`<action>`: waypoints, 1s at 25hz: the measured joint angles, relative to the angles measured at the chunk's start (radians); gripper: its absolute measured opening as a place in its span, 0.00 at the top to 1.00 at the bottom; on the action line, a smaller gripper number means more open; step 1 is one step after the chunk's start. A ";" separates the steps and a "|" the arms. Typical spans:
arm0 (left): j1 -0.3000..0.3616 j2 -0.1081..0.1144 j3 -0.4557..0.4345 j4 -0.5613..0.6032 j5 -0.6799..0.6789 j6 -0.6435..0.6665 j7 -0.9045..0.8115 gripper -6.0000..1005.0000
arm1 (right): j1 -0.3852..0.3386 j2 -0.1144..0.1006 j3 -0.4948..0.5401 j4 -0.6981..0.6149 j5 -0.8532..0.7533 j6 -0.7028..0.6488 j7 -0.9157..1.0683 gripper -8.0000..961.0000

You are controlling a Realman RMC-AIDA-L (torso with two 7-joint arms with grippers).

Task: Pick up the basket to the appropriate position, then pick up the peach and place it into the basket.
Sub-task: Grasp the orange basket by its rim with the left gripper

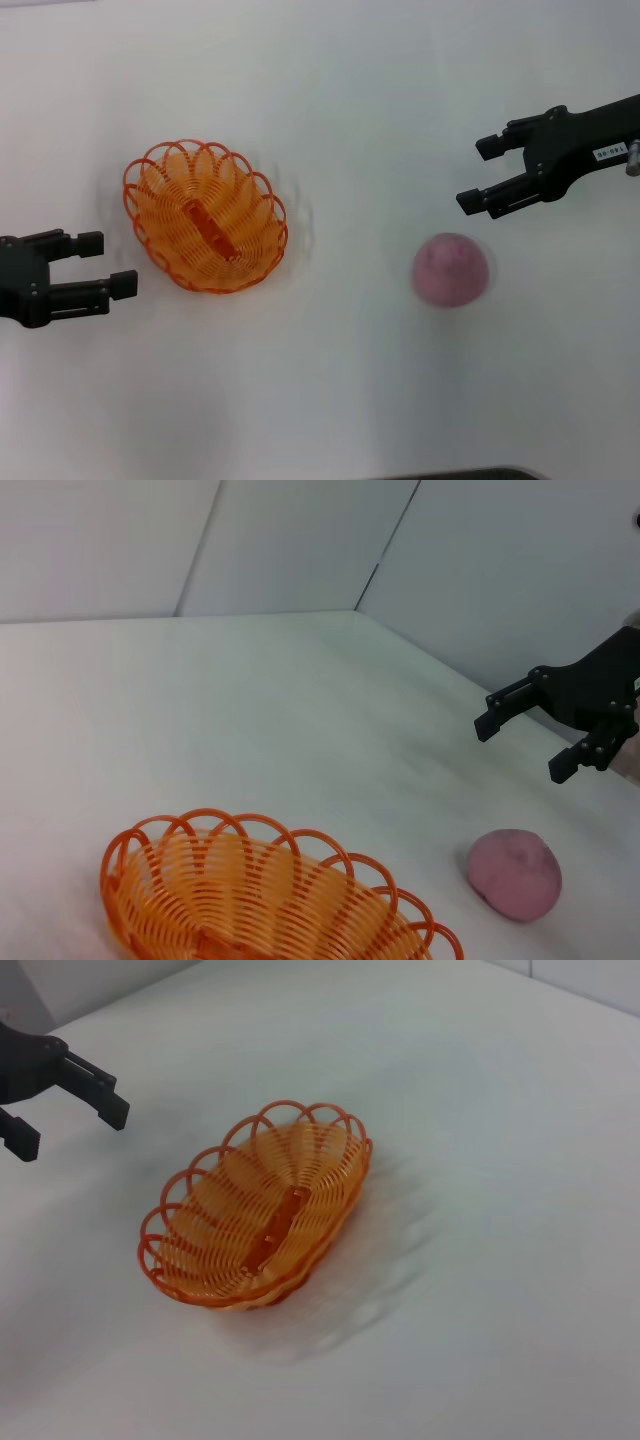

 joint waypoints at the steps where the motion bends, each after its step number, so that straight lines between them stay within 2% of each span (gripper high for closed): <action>1: 0.000 0.000 0.000 0.000 0.000 0.000 0.000 0.15 | 0.000 0.000 0.000 0.000 0.000 0.000 0.000 0.02; 19: -0.009 0.002 0.000 0.002 0.000 0.002 -0.009 0.15 | 0.017 0.000 0.000 0.000 0.002 0.000 0.002 0.02; 25: -0.064 0.011 0.003 0.075 0.000 0.001 -0.162 0.15 | 0.021 -0.001 0.000 0.000 0.001 -0.004 0.004 0.02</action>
